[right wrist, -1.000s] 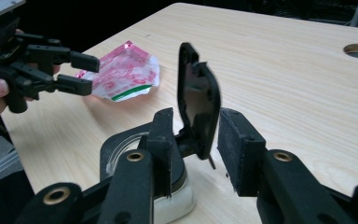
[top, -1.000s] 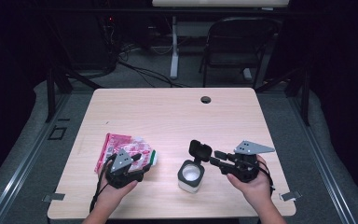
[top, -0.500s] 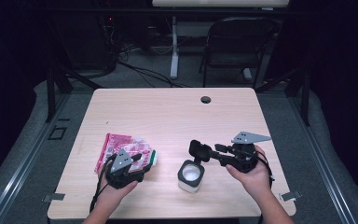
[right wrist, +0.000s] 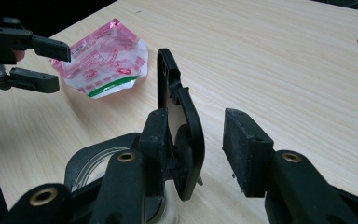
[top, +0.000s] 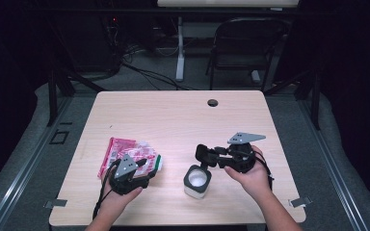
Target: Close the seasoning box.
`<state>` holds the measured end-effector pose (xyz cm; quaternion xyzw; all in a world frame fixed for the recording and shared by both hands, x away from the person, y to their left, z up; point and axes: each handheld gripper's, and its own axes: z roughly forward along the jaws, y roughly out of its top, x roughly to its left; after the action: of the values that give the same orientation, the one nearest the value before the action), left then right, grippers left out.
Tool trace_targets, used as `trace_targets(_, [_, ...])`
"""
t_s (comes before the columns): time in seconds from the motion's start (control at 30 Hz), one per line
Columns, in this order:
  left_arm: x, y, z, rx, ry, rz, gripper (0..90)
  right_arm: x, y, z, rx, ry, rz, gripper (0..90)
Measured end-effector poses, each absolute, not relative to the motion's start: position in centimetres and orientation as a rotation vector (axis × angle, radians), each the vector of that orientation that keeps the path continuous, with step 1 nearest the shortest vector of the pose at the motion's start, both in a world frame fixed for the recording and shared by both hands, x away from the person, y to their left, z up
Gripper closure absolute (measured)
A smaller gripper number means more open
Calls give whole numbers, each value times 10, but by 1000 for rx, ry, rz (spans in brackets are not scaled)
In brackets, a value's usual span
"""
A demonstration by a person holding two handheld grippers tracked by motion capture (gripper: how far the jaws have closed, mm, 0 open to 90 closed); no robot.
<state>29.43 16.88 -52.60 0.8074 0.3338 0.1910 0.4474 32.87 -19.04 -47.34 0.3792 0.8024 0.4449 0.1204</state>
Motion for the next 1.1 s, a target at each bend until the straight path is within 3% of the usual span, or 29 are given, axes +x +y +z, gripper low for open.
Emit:
trace_targets(0.4, [294, 169, -526, 2004, 824, 472, 447, 335, -177, -479, 1092, 2397, 1276, 652])
trace_targets(0.73, [295, 169, -527, 2006, 826, 471, 452, 337, -174, -479, 1027, 2438, 1218, 788])
trace_targets(1.1, [295, 169, -527, 2006, 828, 471, 453, 337, -175, -477, 968, 2473, 1195, 811])
